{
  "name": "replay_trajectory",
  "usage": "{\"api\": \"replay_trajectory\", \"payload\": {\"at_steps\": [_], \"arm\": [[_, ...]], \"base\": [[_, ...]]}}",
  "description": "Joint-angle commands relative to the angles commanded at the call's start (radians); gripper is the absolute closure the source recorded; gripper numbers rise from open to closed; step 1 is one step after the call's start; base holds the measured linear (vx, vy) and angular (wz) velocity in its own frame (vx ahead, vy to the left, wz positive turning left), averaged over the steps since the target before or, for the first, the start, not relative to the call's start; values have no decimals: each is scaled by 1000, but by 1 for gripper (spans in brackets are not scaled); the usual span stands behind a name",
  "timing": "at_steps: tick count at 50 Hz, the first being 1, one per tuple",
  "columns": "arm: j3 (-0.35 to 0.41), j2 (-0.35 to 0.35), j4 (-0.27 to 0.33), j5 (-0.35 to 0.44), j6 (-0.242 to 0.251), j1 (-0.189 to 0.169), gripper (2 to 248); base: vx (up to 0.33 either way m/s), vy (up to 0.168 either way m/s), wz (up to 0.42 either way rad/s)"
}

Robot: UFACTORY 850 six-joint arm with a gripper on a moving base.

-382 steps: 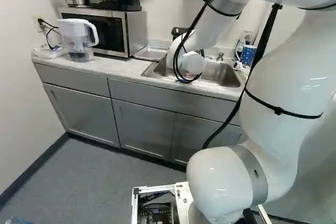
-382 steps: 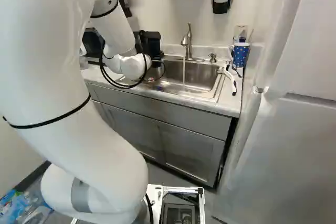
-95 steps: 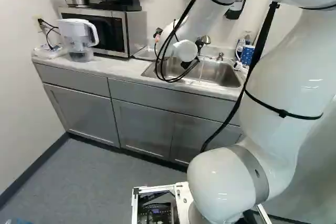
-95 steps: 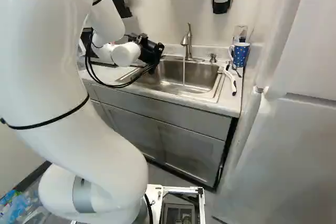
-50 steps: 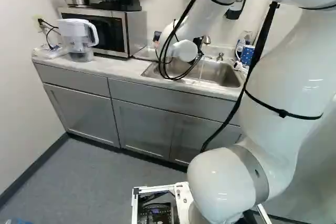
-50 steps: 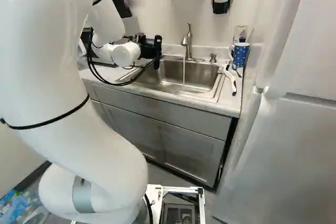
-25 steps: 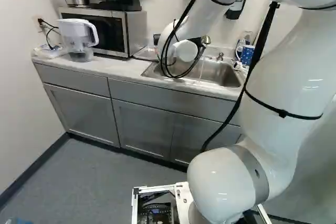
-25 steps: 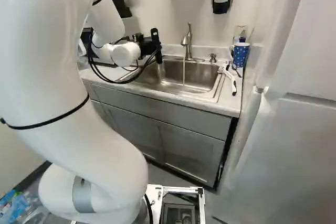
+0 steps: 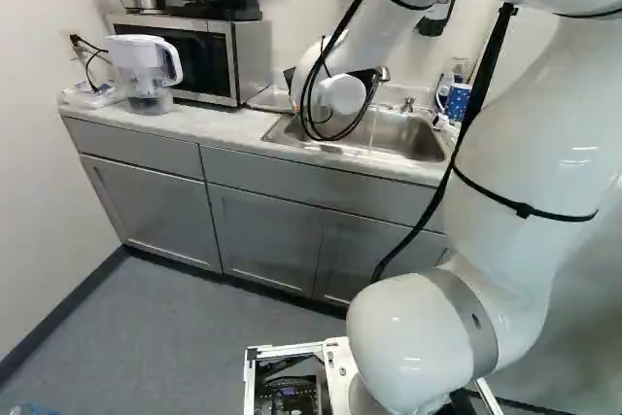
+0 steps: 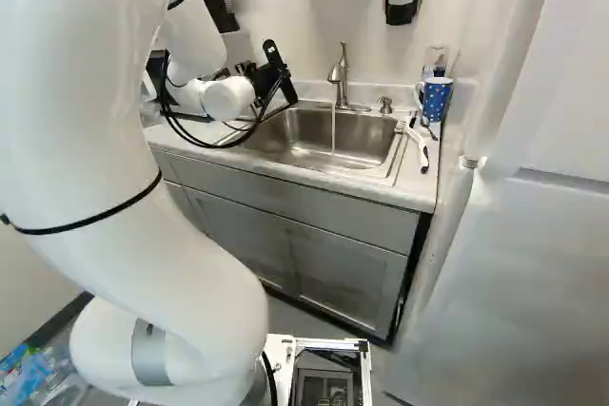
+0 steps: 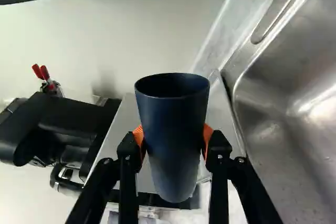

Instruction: Rinse the cup and place it in the tray

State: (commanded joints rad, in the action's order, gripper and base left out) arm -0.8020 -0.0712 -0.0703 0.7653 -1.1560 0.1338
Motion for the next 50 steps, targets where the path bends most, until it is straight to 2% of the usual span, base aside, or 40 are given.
{"api": "replay_trajectory", "payload": {"at_steps": [50], "arm": [[0,0,0,0,526,0,127]], "base": [[0,0,0]]}}
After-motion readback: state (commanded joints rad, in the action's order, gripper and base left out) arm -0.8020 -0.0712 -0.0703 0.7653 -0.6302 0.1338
